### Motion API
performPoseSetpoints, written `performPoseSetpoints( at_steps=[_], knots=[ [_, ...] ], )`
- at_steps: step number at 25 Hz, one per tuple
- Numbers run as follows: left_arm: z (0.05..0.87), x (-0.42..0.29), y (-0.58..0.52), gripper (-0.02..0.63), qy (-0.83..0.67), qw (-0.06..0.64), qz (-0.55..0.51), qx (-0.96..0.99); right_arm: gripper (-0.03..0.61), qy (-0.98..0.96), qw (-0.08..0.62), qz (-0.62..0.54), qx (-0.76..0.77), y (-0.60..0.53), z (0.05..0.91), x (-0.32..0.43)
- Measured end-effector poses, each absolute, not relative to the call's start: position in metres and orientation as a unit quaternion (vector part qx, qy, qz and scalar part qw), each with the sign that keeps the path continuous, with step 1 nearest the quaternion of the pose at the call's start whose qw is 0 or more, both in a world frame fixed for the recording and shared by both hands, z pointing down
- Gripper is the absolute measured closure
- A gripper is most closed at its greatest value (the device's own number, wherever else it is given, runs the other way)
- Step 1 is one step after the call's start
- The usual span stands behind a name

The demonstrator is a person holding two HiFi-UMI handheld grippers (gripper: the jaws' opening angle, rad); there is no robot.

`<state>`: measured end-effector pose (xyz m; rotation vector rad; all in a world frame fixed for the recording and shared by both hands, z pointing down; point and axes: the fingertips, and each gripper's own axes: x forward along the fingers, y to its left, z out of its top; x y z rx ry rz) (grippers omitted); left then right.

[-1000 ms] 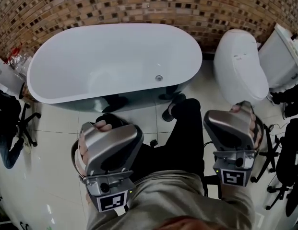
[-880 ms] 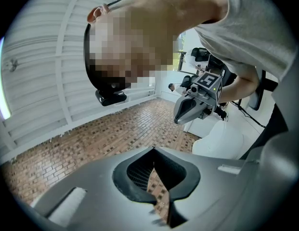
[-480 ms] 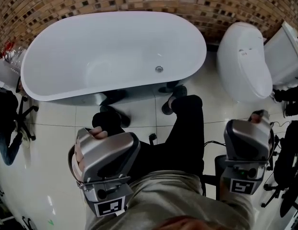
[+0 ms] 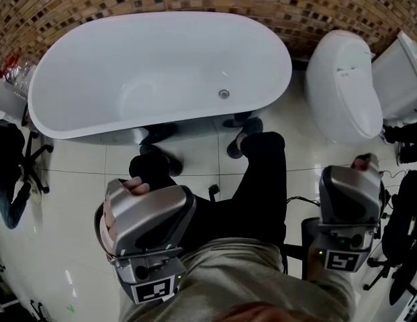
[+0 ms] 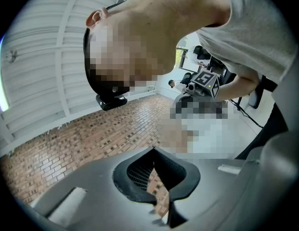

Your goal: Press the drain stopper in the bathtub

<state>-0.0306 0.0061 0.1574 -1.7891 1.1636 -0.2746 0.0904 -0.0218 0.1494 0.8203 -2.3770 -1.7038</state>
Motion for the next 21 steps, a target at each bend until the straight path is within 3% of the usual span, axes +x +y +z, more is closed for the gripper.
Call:
performPoseSetpoints(
  at_steps=[21],
  knots=[
    [0.161, -0.037, -0.005, 0.612, 0.479, 0.461, -0.117, -0.738, 0.578, -0.792, 0.065, -0.544, 0.269, -0.036, 0.153, 0.090]
  ],
)
